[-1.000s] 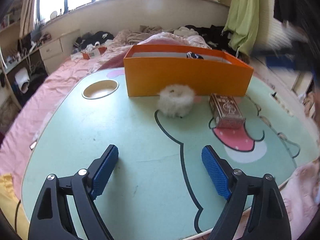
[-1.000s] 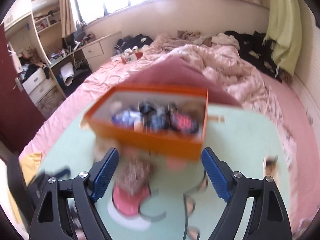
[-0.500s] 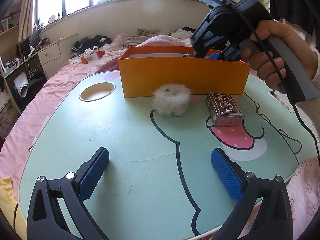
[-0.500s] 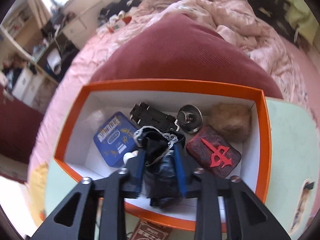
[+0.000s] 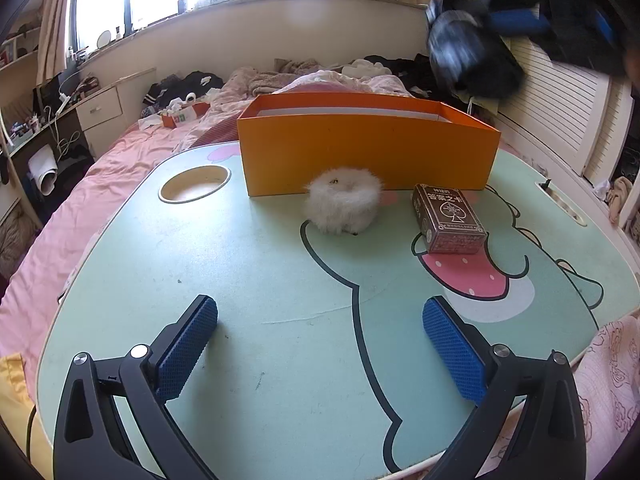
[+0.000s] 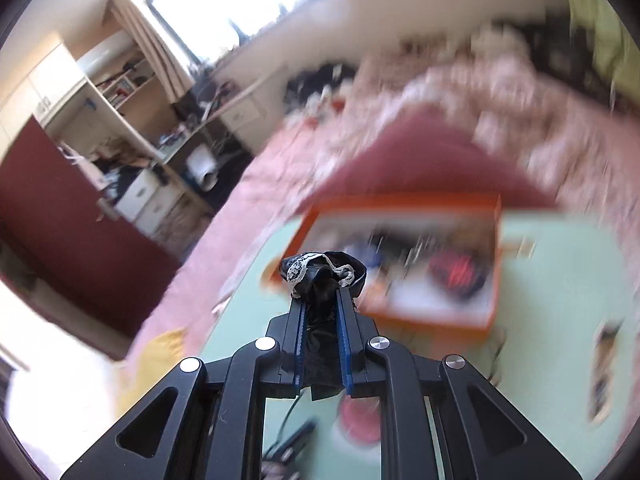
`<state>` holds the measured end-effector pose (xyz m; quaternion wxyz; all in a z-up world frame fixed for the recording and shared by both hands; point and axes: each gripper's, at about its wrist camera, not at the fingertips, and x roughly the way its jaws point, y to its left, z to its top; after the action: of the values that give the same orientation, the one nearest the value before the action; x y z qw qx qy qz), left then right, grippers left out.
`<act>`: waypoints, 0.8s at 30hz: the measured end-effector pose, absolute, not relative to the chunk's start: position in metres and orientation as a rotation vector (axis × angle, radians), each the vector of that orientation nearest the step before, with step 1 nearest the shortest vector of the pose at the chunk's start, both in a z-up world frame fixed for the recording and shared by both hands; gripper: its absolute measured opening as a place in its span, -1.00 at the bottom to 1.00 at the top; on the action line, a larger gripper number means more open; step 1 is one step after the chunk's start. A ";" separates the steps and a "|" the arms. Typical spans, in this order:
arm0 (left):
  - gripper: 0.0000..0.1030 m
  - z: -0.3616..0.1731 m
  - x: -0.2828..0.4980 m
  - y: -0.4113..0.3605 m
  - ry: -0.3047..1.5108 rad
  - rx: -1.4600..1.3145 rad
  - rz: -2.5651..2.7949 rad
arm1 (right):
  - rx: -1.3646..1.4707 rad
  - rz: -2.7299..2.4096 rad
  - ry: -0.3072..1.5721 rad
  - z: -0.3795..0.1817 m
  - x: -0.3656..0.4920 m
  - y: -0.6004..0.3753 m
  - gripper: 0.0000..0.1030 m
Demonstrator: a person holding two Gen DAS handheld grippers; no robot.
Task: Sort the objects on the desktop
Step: 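Grasp the black pouch from the box with the right gripper, set it beside the card box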
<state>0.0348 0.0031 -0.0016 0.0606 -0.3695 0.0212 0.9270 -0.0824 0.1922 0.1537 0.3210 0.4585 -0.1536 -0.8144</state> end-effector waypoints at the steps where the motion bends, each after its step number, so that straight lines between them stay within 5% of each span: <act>1: 0.99 -0.002 0.035 0.003 0.064 -1.118 2.805 | 1.229 -2.102 -0.426 0.145 -0.081 0.191 -0.73; 6: 0.99 -0.002 0.035 0.003 0.064 -1.118 2.804 | 1.327 -1.992 -0.501 0.095 -0.078 0.175 -0.56; 10: 0.99 -0.002 0.035 0.003 0.064 -1.117 2.804 | 1.291 -1.999 -0.565 0.090 -0.070 0.187 -0.02; 22: 0.99 0.001 0.038 -0.005 0.000 -1.099 2.805 | 1.285 -2.484 0.085 0.048 -0.006 0.198 0.06; 24: 0.99 0.002 0.036 -0.006 -0.014 -1.102 2.803 | 1.262 -2.503 0.180 0.046 -0.003 0.189 0.24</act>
<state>0.0365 -0.0064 0.0018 0.0647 -0.3652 -0.0046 0.9287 -0.0032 0.1888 0.0461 0.1657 0.4430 0.0630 -0.8788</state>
